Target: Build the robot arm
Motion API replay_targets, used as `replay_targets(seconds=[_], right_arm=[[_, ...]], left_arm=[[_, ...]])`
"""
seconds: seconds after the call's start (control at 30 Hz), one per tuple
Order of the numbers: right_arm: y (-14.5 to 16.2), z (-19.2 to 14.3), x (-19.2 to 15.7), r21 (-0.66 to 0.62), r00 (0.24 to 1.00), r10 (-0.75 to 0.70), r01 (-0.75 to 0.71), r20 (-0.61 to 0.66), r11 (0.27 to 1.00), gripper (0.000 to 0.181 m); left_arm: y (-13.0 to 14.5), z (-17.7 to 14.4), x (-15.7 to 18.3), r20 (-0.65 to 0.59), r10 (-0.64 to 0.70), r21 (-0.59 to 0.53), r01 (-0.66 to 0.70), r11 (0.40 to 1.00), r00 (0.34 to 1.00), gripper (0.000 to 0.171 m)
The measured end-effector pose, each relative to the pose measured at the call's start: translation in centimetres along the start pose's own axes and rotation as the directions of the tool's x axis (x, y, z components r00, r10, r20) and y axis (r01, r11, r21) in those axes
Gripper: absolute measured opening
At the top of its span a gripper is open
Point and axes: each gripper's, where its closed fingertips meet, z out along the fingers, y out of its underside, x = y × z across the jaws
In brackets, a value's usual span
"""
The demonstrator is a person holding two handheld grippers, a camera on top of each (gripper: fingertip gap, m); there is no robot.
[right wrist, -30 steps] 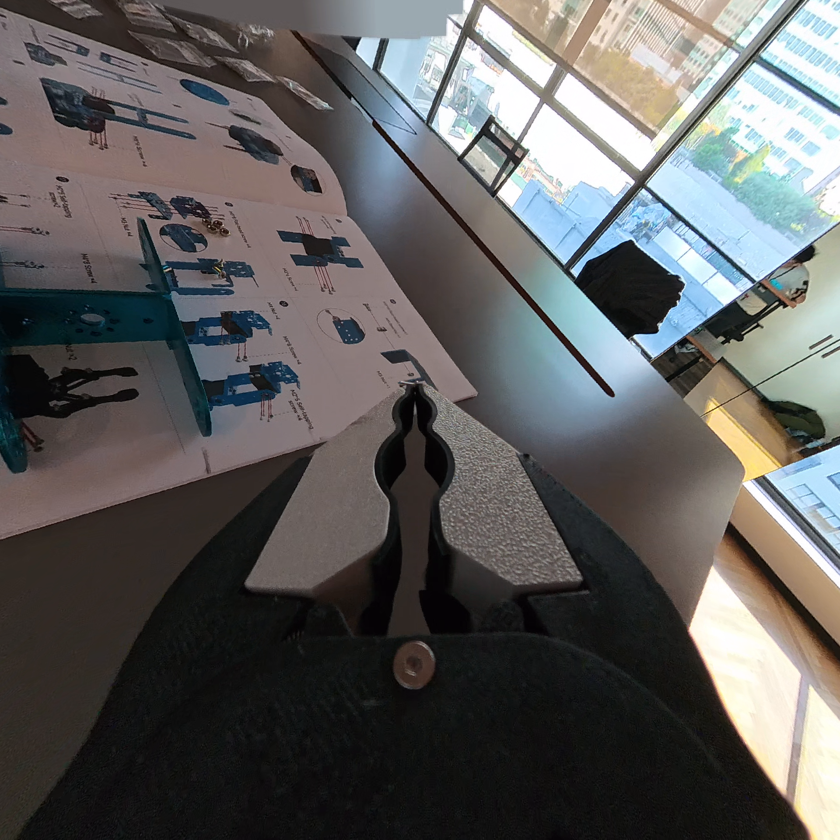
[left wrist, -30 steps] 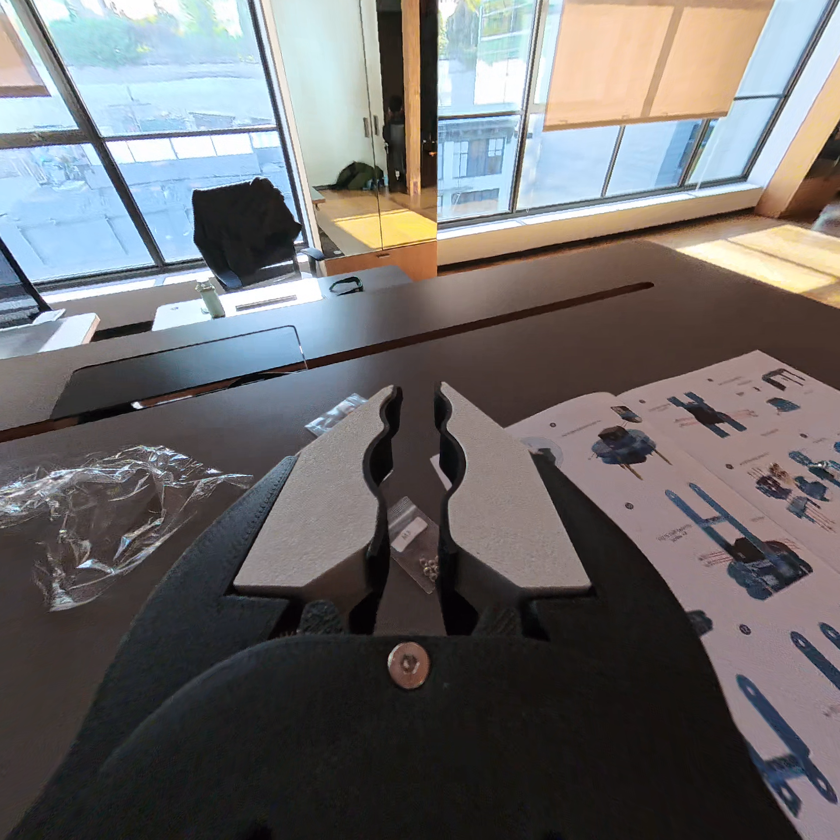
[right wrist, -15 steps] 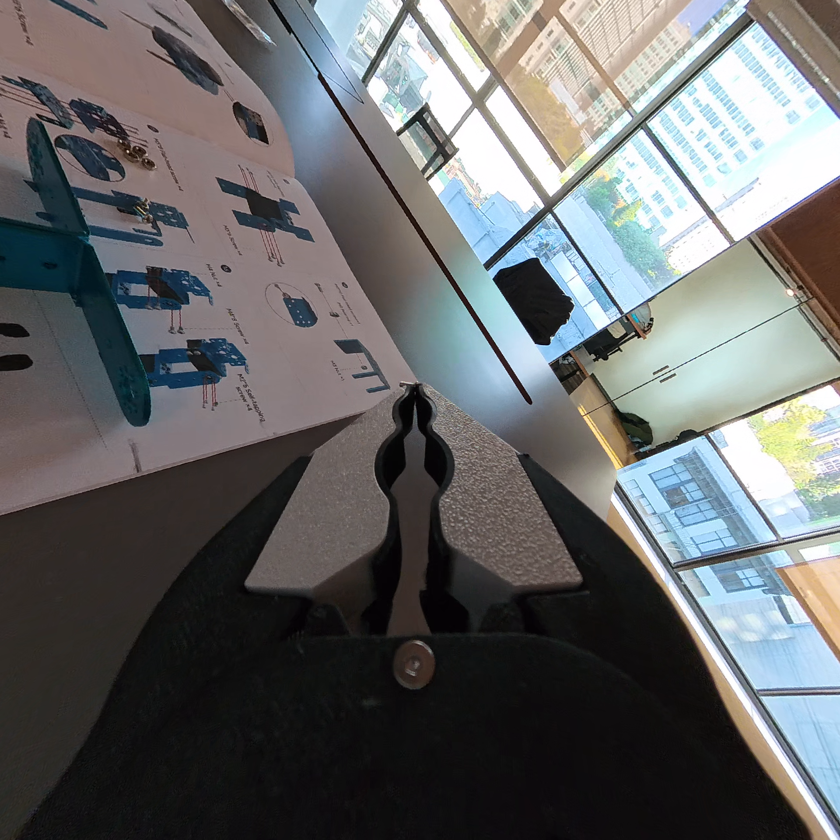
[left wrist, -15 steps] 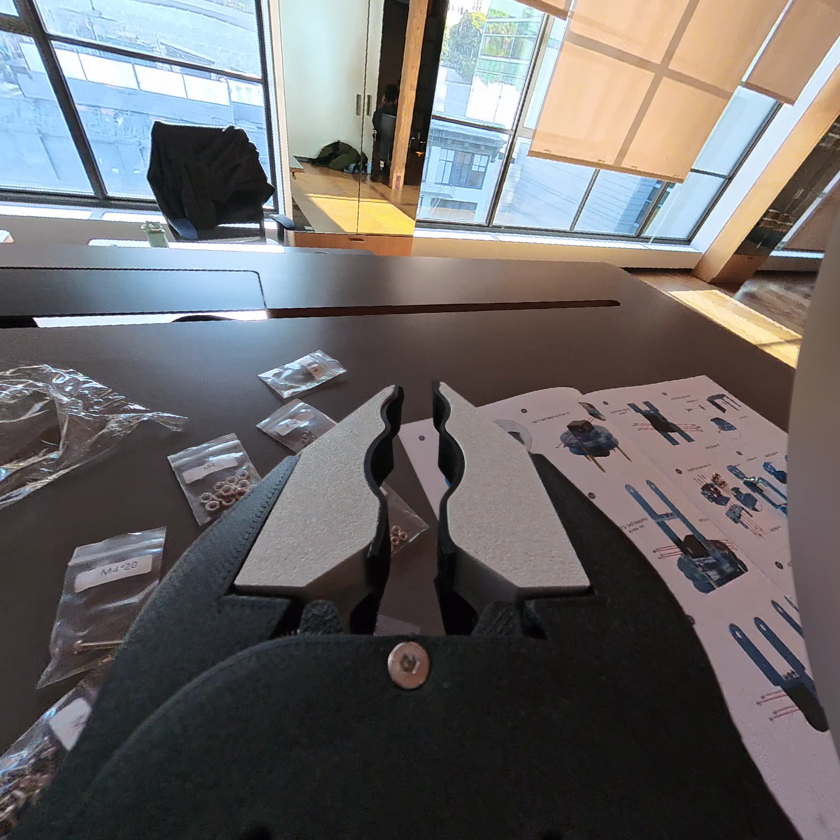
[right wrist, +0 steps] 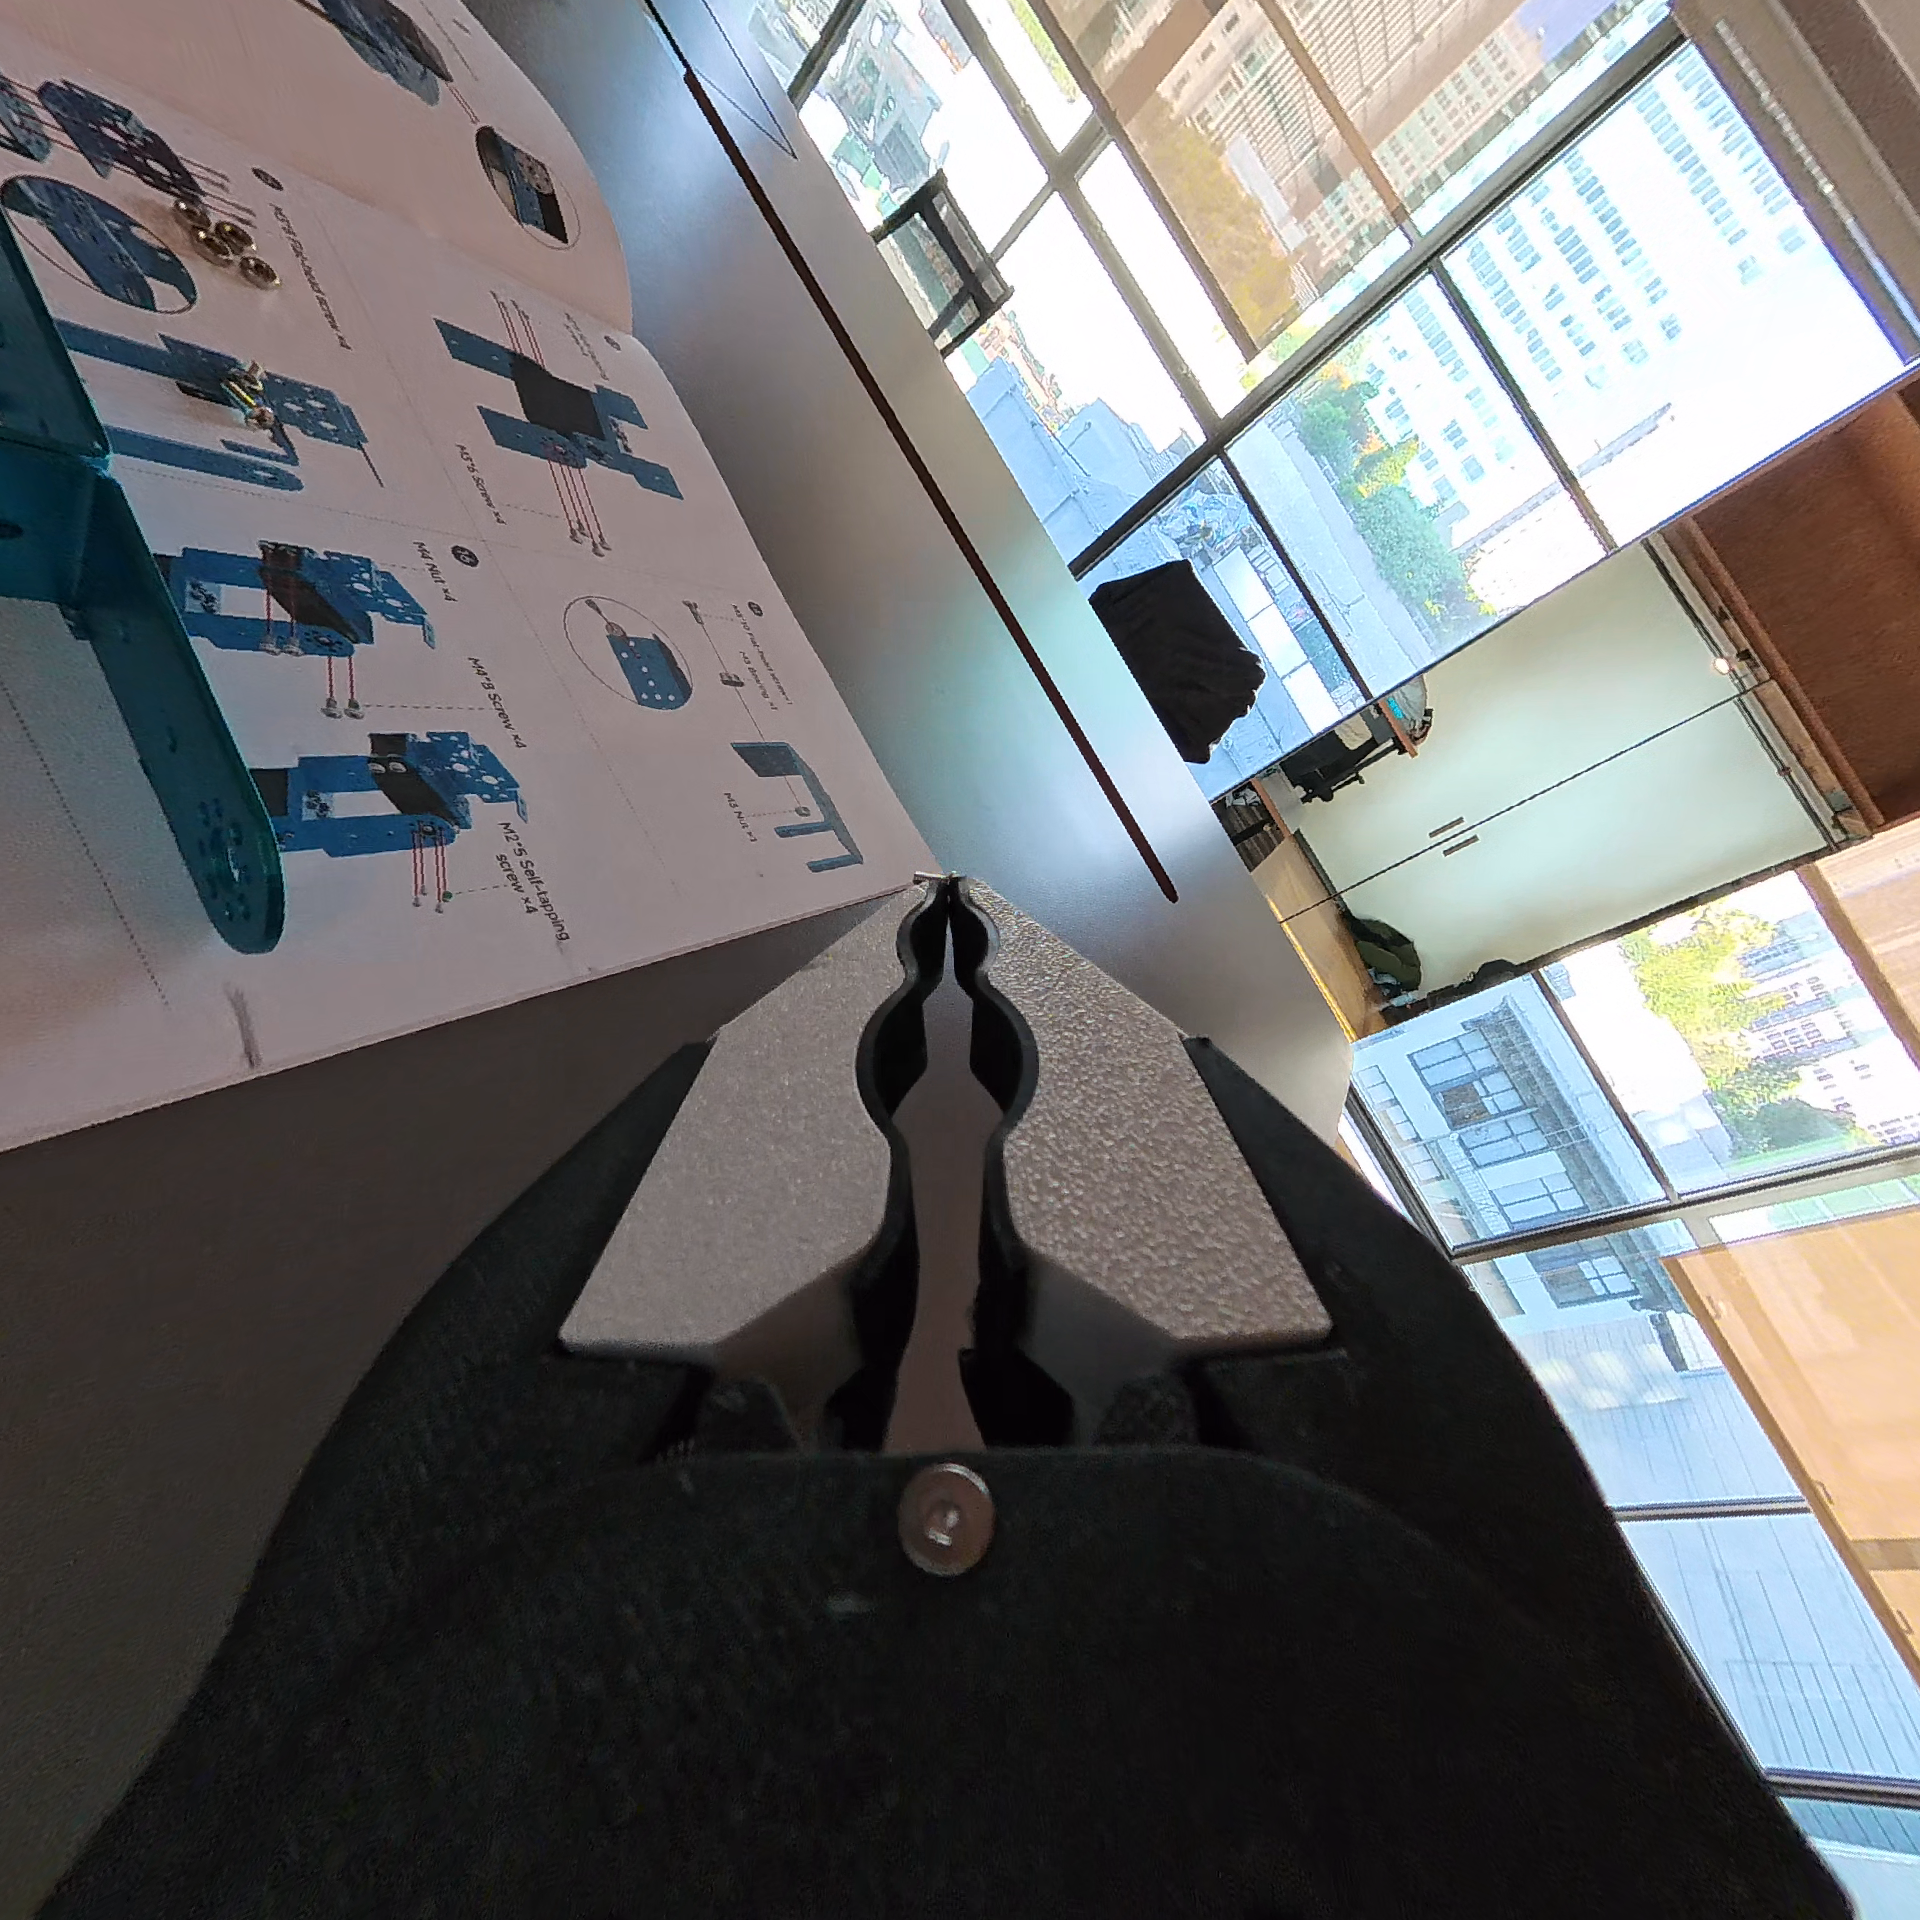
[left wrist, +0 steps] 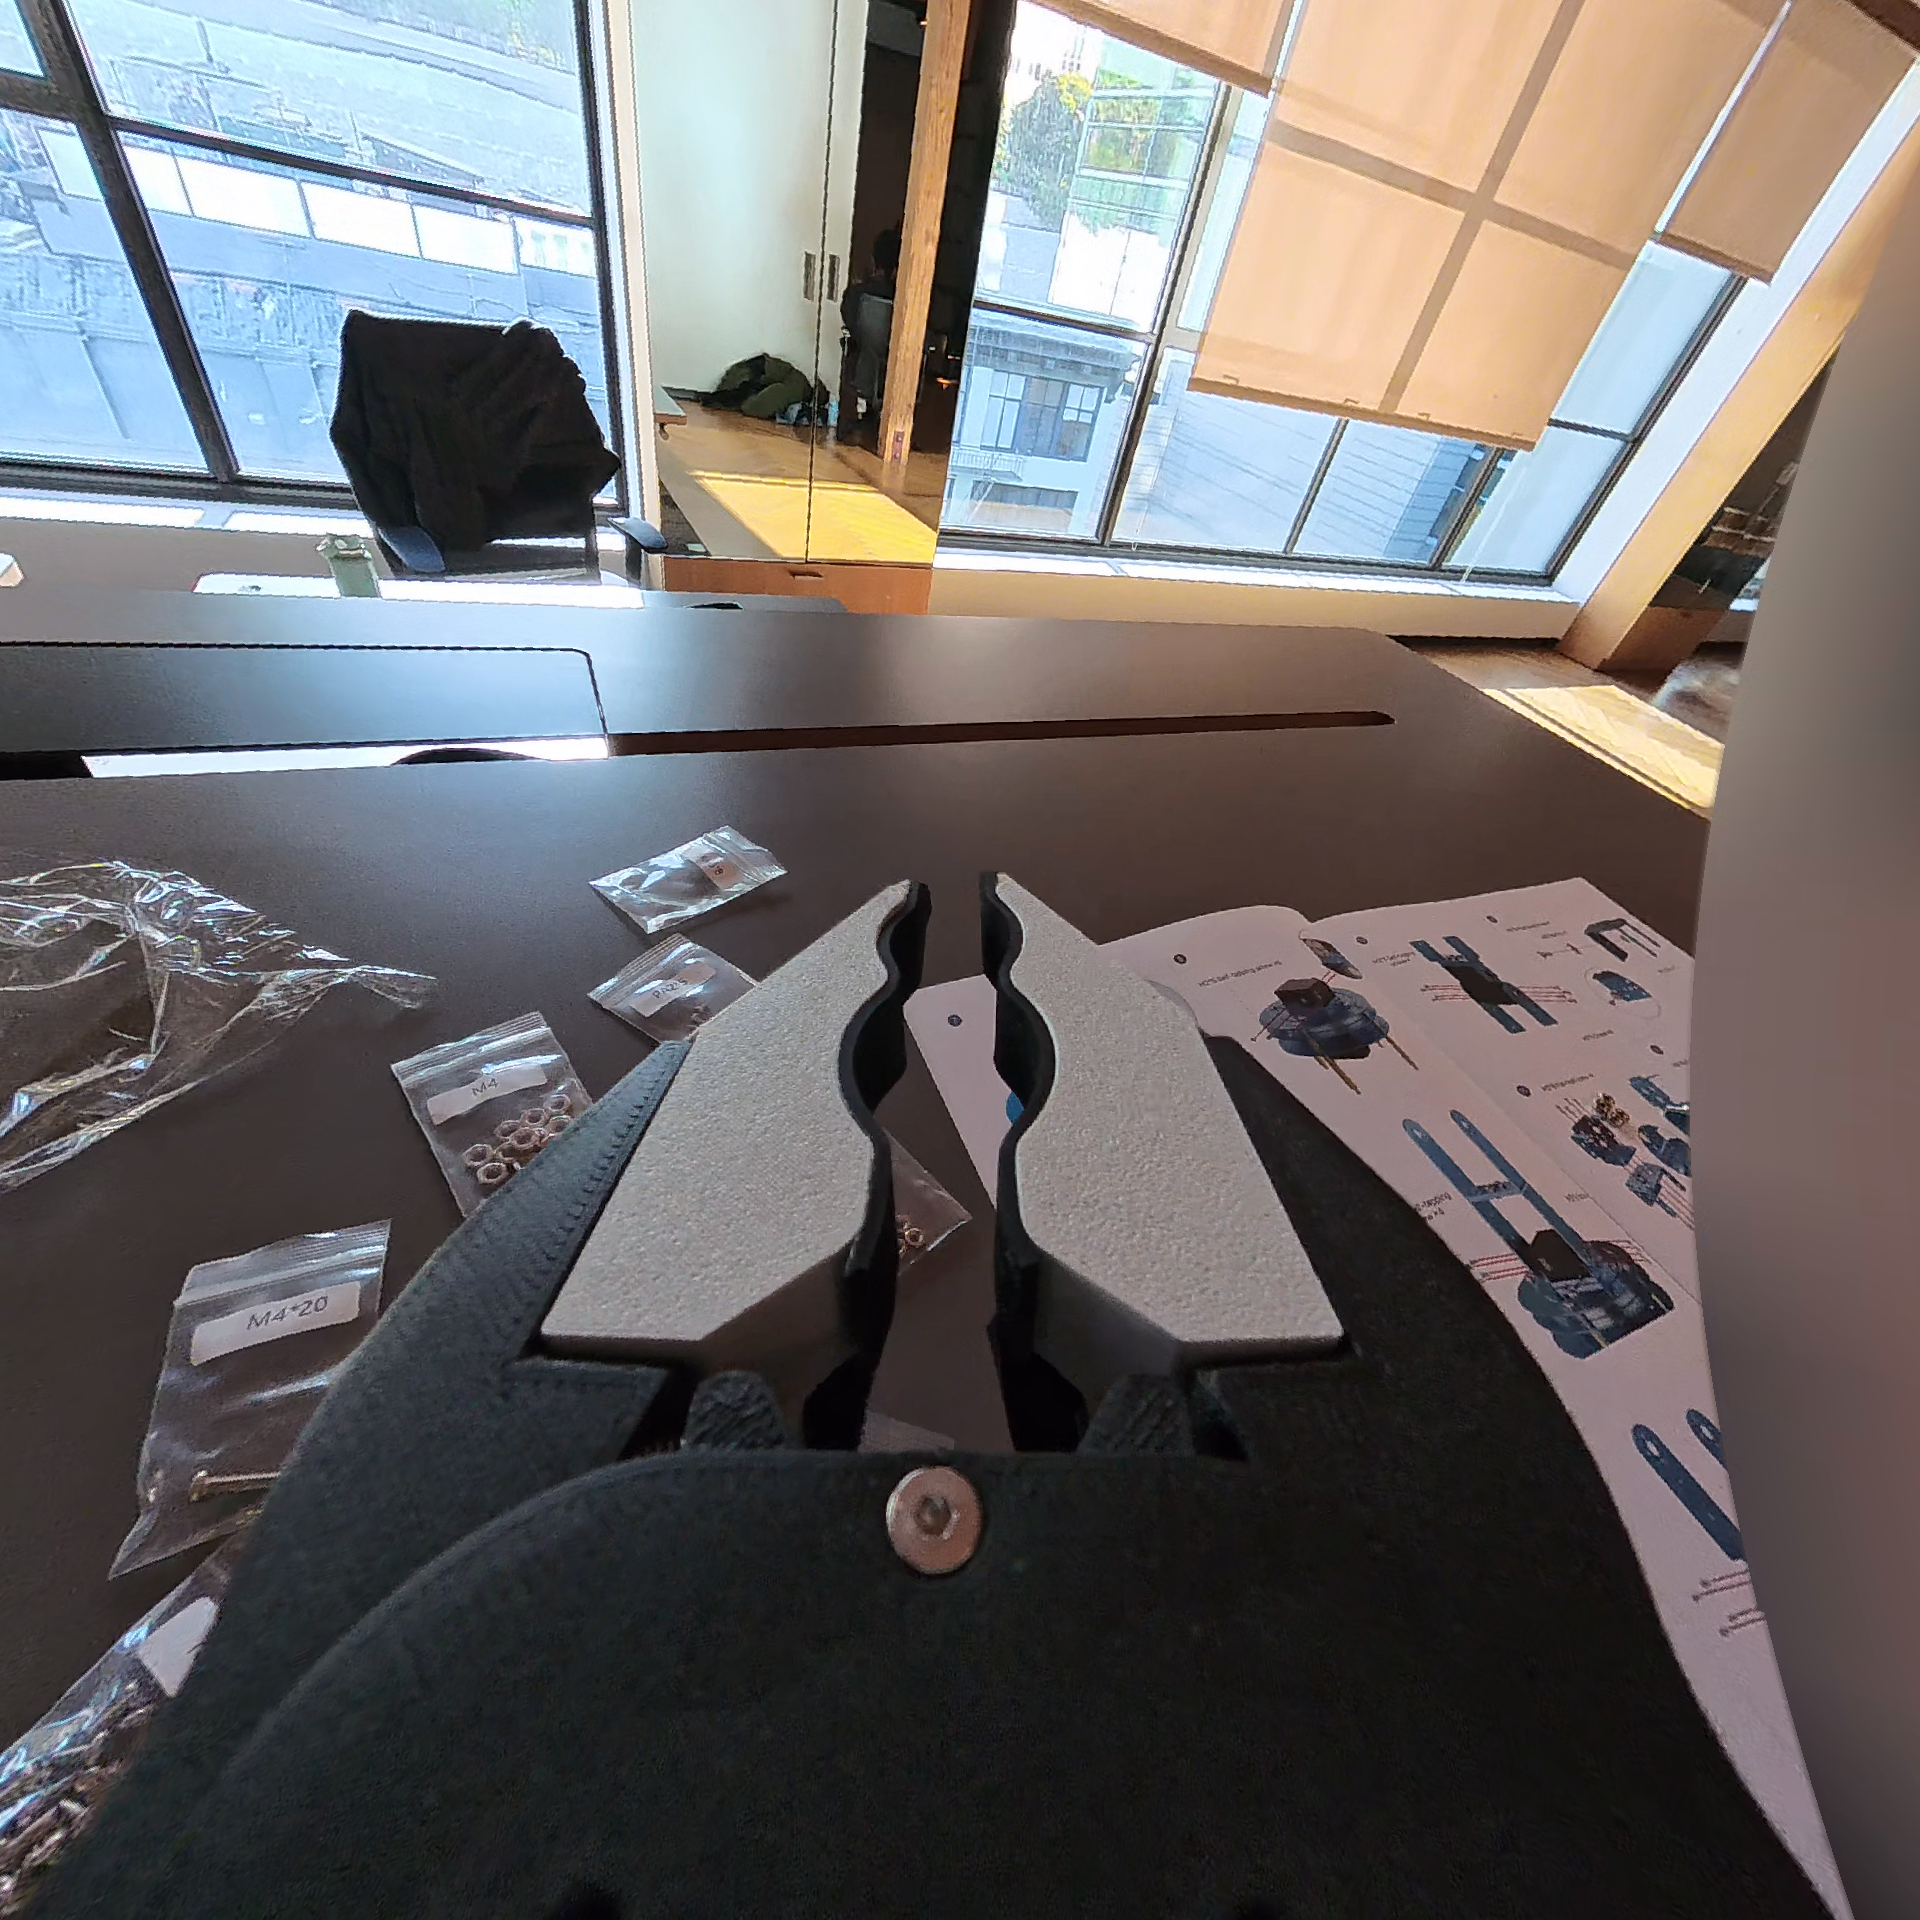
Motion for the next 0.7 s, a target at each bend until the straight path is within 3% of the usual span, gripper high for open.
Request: replay_targets(seconds=[0.3,0.6,0.67,0.7], right_arm=[[-0.4,-0.2,0.4,0.027,1.000,0.017,-0.017,-0.006,0.999,0.000],[-3.5,-1.3,-0.8,0.175,0.998,0.033,-0.040,0.046,0.984,0.000],[-3.9,-1.5,-1.2,0.198,0.998,0.031,-0.043,0.064,0.979,0.000],[-4.0,-1.5,-1.4,0.201,0.998,0.020,-0.033,0.066,0.979,0.000]], left_arm=[[-0.2,-0.4,-0.3,0.047,0.120,-0.015,-0.120,0.993,0.992,0.008],[0.5,0.3,1.7,-0.053,0.240,-0.052,-0.242,0.969,0.969,0.004],[1.3,0.5,3.3,-0.104,0.191,-0.102,-0.201,0.974,0.976,0.004],[1.6,0.6,5.4,-0.169,0.105,-0.119,-0.126,0.985,0.980,0.006]])
